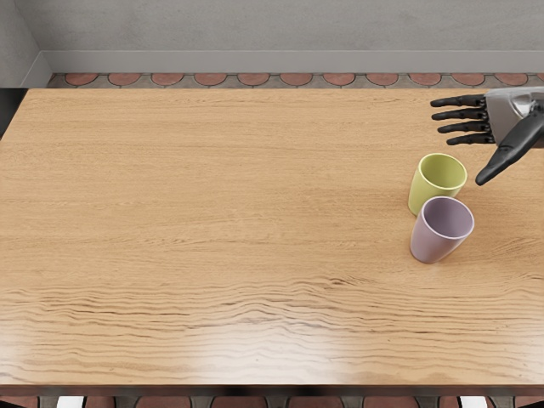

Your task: Pick up cup and place in cup with right hand

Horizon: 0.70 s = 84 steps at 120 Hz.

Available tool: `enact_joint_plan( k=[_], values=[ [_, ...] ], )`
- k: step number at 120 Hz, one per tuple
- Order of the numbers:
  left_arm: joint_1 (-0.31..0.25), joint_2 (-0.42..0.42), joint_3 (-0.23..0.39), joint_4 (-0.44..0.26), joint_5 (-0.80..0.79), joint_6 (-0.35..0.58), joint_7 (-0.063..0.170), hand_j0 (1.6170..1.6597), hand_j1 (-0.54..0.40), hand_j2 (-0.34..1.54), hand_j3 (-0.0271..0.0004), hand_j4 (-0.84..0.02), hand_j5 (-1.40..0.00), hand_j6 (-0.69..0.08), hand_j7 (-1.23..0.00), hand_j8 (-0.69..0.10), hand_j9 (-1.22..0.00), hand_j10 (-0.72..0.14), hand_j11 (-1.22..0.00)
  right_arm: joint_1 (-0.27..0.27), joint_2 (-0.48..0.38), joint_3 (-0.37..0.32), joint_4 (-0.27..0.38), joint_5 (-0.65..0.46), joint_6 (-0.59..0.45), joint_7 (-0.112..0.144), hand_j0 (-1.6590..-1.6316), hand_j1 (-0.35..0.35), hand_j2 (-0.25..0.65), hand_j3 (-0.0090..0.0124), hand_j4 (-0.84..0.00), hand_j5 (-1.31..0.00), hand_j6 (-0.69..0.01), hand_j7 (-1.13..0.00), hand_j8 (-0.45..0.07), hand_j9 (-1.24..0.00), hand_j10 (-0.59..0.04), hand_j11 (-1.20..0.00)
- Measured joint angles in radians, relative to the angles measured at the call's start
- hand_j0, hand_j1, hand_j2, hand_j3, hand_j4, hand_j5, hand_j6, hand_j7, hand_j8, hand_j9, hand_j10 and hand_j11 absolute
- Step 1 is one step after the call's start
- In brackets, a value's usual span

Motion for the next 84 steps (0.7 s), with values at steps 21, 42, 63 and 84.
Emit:
enact_joint_plan(
  k=[21, 42, 63, 84],
  values=[
    [0.000, 0.000, 0.000, 0.000, 0.000, 0.000, 0.000, 1.6581, 0.349, 0.00, -0.0001, 0.000, 0.00, 0.000, 0.00, 0.000, 0.00, 0.000, 0.00, 0.035, 0.001, 0.000, -0.003, -0.085, 0.000, -0.010, -1.6580, -0.320, -0.005, 0.0000, -0.027, -0.03, -0.027, -0.03, -0.027, -0.03, -0.026, -0.03],
    [0.000, 0.000, 0.000, 0.000, 0.000, 0.000, 0.000, 1.6581, 0.349, 0.00, -0.0001, 0.000, 0.00, 0.000, 0.00, 0.000, 0.00, 0.000, 0.00, 0.057, 0.066, 0.114, -0.016, -0.462, 0.000, -0.014, -1.6581, -0.316, -0.005, 0.0000, -0.031, -0.04, -0.031, -0.04, -0.031, -0.04, -0.030, -0.04],
    [0.000, 0.000, 0.000, 0.000, 0.000, 0.000, 0.000, 1.6581, 0.349, 0.00, -0.0001, 0.000, 0.00, 0.000, 0.00, 0.000, 0.00, 0.000, 0.00, 0.055, 0.117, 0.108, -0.047, -0.894, 0.000, 0.245, -1.6581, -0.314, -0.006, 0.0000, -0.033, -0.04, -0.034, -0.04, -0.033, -0.04, -0.032, -0.04],
    [0.000, 0.000, 0.000, 0.000, 0.000, 0.000, 0.000, 1.6581, 0.349, 0.00, -0.0001, 0.000, 0.00, 0.000, 0.00, 0.000, 0.00, 0.000, 0.00, 0.069, 0.120, -0.045, -0.055, -1.180, -0.001, 0.590, -1.6581, -0.314, -0.005, 0.0000, -0.036, -0.04, -0.037, -0.04, -0.036, -0.04, -0.034, -0.04]
  ],
)
